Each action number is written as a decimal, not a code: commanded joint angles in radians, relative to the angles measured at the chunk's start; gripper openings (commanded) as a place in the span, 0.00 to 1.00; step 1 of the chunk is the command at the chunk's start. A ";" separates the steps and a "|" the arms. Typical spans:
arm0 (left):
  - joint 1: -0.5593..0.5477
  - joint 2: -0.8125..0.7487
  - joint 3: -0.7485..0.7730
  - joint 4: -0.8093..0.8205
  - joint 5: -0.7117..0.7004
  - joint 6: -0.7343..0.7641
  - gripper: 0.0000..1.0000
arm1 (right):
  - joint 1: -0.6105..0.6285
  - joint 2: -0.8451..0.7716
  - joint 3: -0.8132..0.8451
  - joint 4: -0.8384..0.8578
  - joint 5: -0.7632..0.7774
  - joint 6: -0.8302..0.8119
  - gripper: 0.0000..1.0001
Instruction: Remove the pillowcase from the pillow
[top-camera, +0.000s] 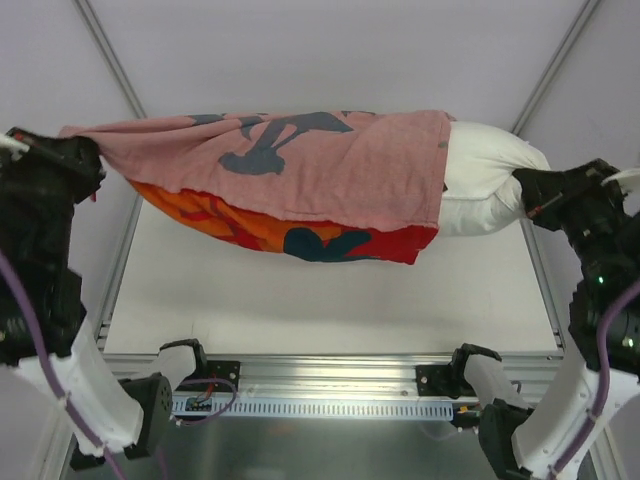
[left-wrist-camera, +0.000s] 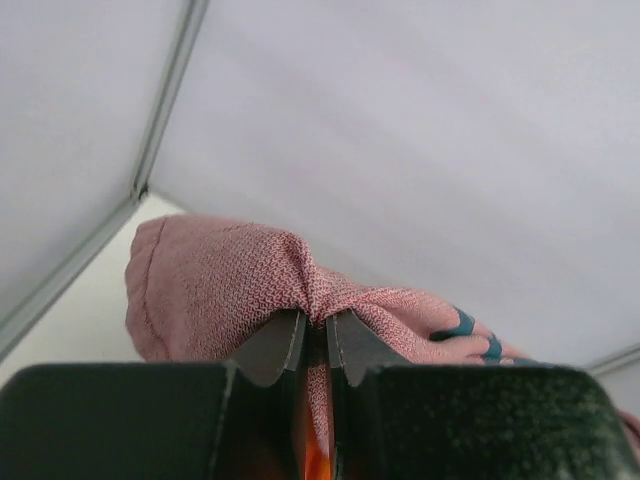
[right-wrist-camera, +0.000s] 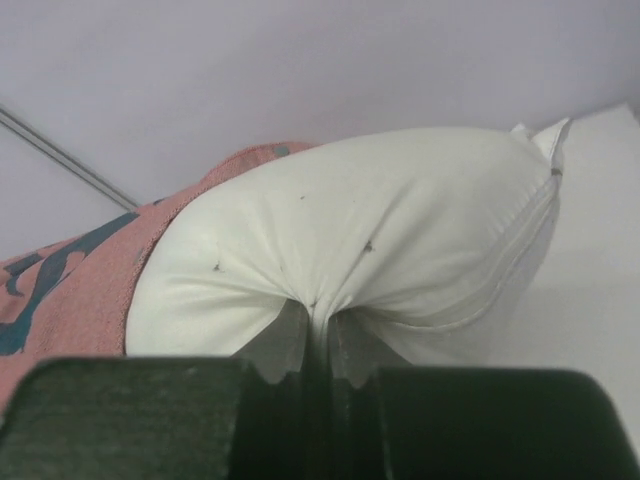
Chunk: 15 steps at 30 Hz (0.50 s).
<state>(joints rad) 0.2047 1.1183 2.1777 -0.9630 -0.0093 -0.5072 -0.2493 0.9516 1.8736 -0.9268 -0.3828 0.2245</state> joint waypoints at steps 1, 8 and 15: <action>0.015 -0.078 0.057 0.107 -0.158 0.021 0.00 | -0.015 -0.065 0.114 0.097 0.097 -0.005 0.01; 0.015 0.093 0.038 0.116 -0.078 0.018 0.00 | -0.015 -0.004 0.015 0.085 0.110 0.015 0.01; 0.018 0.539 -0.012 0.089 0.219 0.010 0.14 | 0.008 0.338 -0.116 0.148 0.056 0.021 0.20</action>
<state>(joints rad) 0.2104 1.4338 2.2002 -0.9096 0.0505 -0.4889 -0.2447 1.1160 1.7432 -0.9188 -0.3771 0.2615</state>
